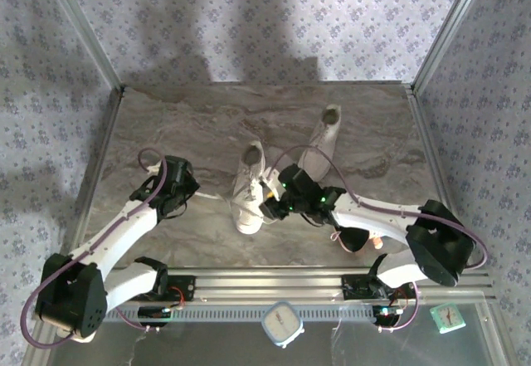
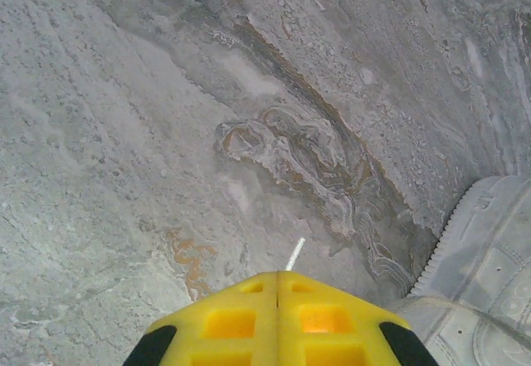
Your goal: Tie the shoes
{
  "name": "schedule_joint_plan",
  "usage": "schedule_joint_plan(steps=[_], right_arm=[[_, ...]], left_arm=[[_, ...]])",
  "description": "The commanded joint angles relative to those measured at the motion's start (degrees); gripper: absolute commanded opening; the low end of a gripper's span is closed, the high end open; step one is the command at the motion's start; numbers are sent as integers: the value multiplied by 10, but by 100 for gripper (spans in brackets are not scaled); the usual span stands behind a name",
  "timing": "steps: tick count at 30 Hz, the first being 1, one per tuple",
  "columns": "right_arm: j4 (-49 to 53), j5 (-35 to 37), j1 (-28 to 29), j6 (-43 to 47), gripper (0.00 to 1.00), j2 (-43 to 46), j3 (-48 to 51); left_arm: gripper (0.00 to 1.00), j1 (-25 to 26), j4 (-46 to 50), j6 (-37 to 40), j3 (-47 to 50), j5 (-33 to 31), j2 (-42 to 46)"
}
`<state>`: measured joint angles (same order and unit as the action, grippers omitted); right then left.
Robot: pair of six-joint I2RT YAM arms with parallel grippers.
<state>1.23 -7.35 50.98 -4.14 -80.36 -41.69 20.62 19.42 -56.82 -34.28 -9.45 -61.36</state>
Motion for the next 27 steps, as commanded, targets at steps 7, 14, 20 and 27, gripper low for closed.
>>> schedule_joint_plan(steps=[7,14,20,27], right_arm=[[-9,-54,14,95,48,-50,4],[-14,-75,23,104,47,-80,-7],[-22,-65,25,96,40,-108,-19],[-31,-32,27,60,4,-52,6]], left_arm=[[0,-4,-18,7,-1,21,-25],[0,-5,-13,7,0,22,-20],[0,-4,-13,7,-1,25,-21],[0,-5,-5,12,-3,23,2]])
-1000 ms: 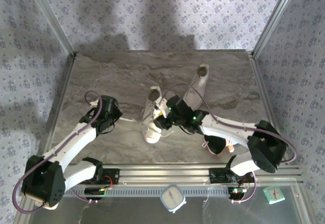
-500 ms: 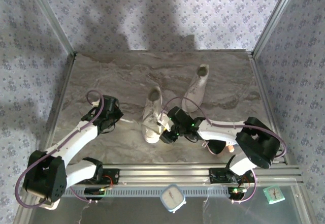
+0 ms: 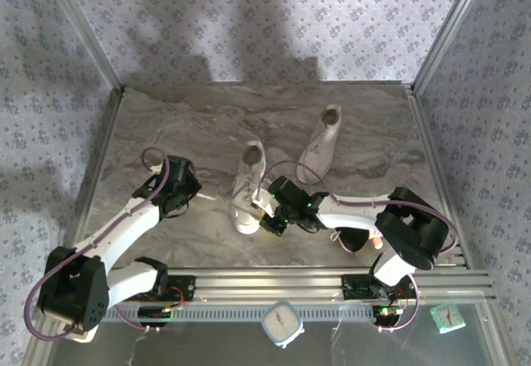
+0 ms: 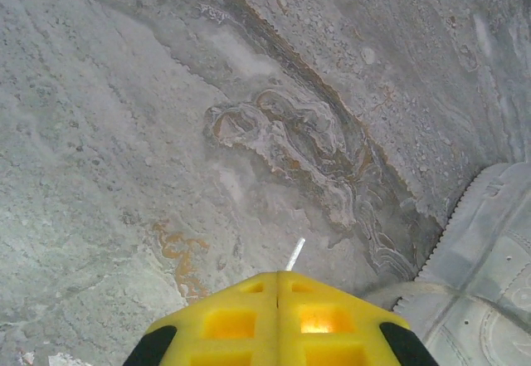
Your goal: Tie the shoes
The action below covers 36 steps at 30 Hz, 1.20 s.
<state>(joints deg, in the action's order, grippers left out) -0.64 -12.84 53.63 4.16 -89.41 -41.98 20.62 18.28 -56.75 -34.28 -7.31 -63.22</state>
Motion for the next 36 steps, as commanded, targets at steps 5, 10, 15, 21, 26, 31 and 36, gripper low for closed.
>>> schedule_joint_plan(steps=[5,10,15,21,26,31,36], right_arm=[[0,85,-2,-59,0,147,35],[57,185,-25,-94,0,220,27],[100,246,-71,-134,0,270,18],[159,284,-139,-168,0,324,8],[194,289,-204,-180,0,338,-6],[219,283,-267,-186,0,339,-30],[248,295,-306,-218,0,357,-23]], left_arm=[[0,-5,16,29,-21,4,69],[0,-5,32,53,-50,1,96],[0,-6,47,82,-86,-19,92],[0,-16,73,114,-126,-49,79],[0,-43,101,127,-140,-87,72],[0,-92,113,123,-139,-93,62],[0,-113,125,95,-103,-115,82]])
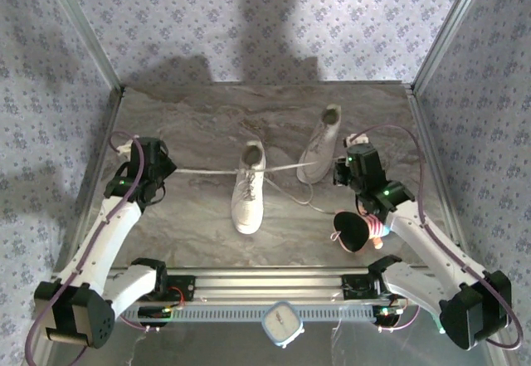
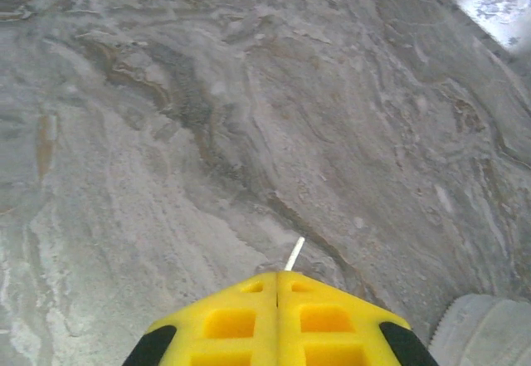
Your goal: Tie the shoes
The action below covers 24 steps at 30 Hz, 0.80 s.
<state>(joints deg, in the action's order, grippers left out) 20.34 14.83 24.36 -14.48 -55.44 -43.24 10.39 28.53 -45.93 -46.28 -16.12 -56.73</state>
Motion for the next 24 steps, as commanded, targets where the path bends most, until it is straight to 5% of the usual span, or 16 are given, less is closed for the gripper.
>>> schedule_joint_plan(steps=[1,14,24], right_arm=[[41,25,-20,-40,0,22,-7],[35,-2,-155,-65,0,35,-9],[17,-48,-192,-62,0,-6,-4]], left_arm=[[0,-20,22,-20,29,-29,26],[0,-112,50,-39,47,-67,57],[0,-163,116,-68,22,-210,32]])
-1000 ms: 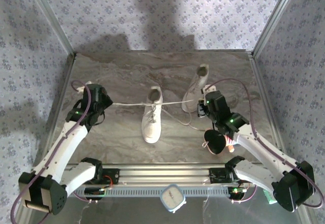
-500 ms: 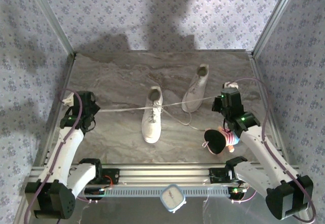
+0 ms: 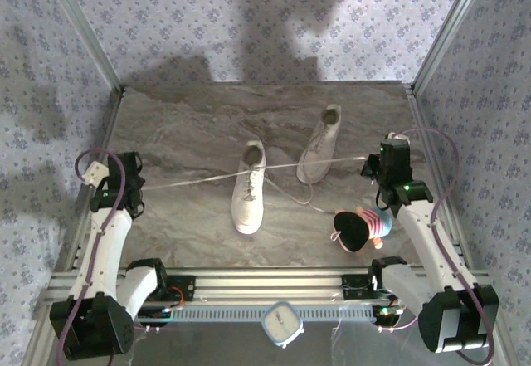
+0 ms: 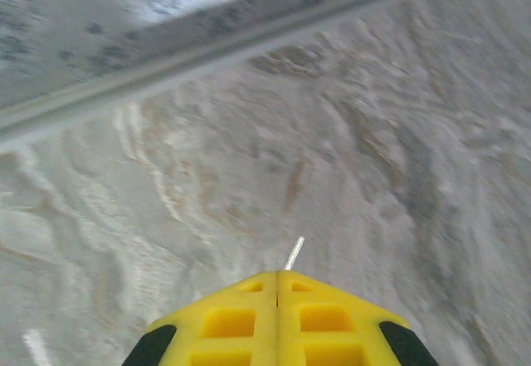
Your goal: Tie the shoes
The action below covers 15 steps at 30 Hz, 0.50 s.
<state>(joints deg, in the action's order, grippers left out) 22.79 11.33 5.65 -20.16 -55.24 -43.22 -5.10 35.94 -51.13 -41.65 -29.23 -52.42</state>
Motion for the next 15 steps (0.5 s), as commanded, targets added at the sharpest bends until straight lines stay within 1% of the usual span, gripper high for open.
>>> schedule_joint_plan(steps=[1,5,9,13,15], right_arm=[[-8,-16,-5,-6,0,-13,-3],[-10,-23,-5,-10,0,-40,0],[-11,-4,-5,-15,0,-63,5],[-9,5,-10,-18,0,-84,6],[-9,7,-11,-20,0,-92,6]], left_arm=[[0,-17,46,-19,-27,-92,-17],[0,-48,41,-11,-34,-112,-41],[0,-72,48,0,-47,-144,-74],[0,-89,55,11,-58,-172,-101],[0,-90,59,12,-62,-173,-111]])
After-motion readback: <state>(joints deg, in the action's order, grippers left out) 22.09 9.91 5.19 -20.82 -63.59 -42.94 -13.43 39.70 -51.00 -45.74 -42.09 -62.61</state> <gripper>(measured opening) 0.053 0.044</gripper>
